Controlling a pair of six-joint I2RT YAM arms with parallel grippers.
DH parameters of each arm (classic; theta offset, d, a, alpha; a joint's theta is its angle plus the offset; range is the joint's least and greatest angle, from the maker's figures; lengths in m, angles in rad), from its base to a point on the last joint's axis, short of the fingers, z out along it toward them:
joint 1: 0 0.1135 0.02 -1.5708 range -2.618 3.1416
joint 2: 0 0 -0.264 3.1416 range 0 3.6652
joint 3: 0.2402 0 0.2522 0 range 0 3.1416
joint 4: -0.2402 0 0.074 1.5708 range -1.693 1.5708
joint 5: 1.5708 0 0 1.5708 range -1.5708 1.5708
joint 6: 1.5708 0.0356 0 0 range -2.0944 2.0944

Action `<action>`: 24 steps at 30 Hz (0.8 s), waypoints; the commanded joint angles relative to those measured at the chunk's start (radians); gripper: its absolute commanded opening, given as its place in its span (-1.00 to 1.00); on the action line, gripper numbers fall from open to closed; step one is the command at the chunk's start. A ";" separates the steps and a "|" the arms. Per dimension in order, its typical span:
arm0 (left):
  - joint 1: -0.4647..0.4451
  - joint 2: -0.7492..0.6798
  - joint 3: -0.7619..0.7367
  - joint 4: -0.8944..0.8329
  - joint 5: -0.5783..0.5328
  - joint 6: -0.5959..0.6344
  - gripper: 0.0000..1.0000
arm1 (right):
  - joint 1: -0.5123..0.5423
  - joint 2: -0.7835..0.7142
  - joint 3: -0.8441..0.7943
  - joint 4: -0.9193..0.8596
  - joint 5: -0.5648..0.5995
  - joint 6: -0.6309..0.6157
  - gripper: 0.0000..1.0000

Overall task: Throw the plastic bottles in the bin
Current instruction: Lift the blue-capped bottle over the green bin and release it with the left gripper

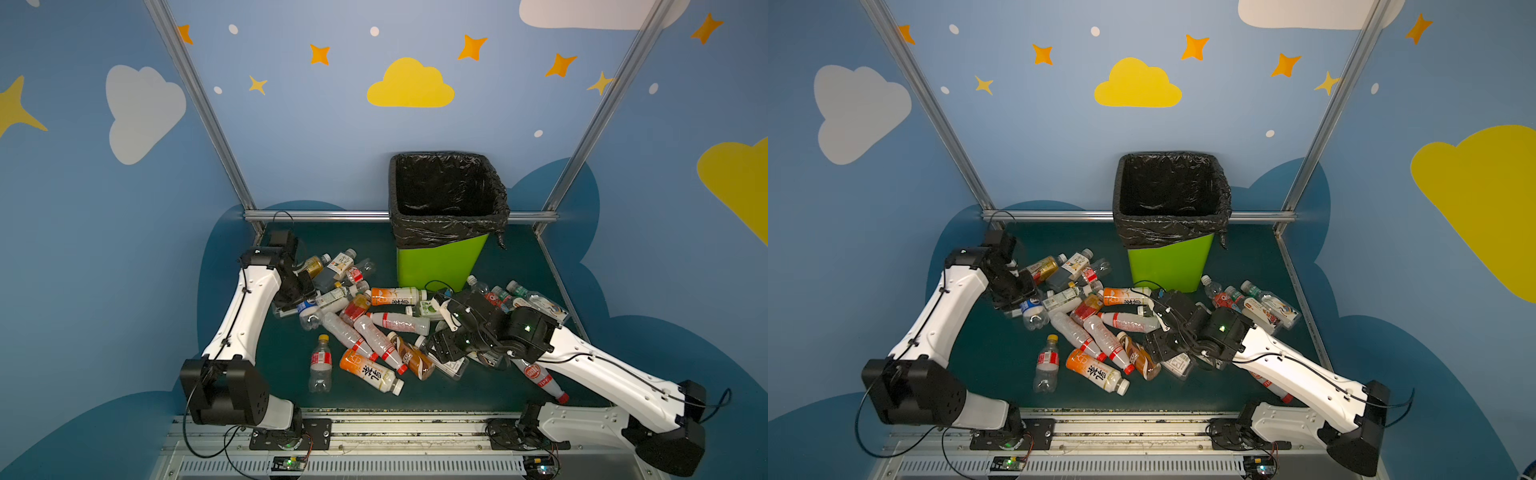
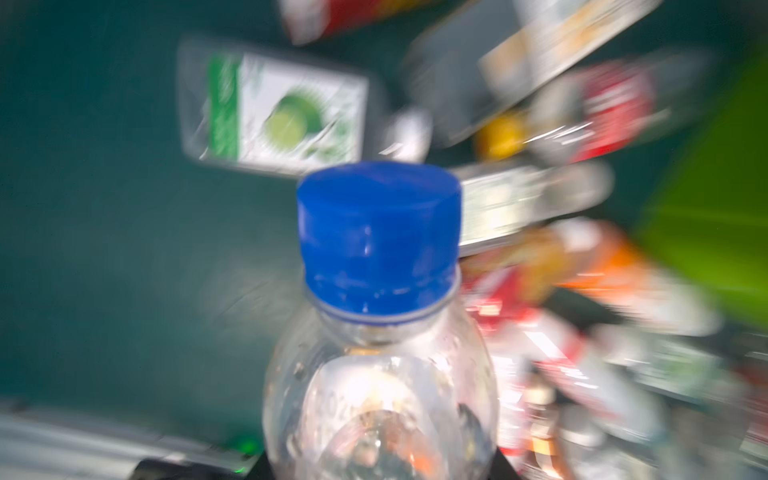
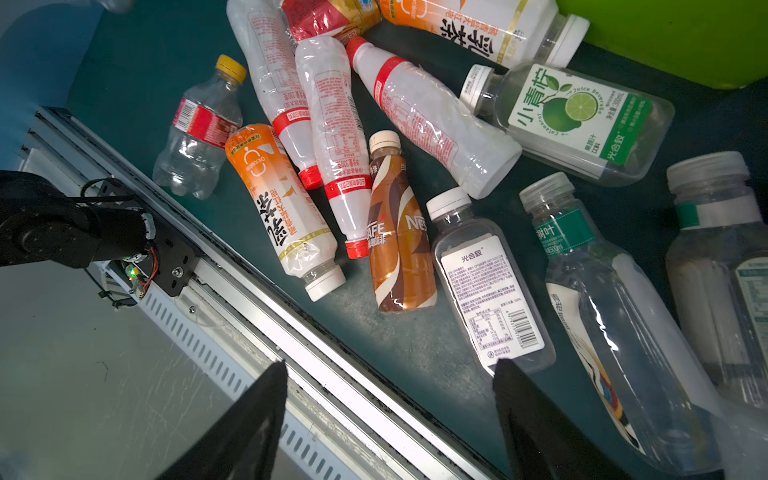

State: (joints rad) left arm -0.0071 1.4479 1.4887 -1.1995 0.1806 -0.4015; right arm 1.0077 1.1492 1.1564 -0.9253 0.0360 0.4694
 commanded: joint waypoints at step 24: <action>-0.402 0.369 1.169 0.309 0.082 -0.052 1.00 | -0.098 -0.042 0.048 -0.049 -0.018 -0.043 0.58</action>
State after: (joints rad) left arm -0.4034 2.0598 2.7144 -0.8623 0.3477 -0.5728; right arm 0.9268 1.1584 1.2182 -0.9619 -0.0189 0.4305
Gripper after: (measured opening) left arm 0.997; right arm 0.791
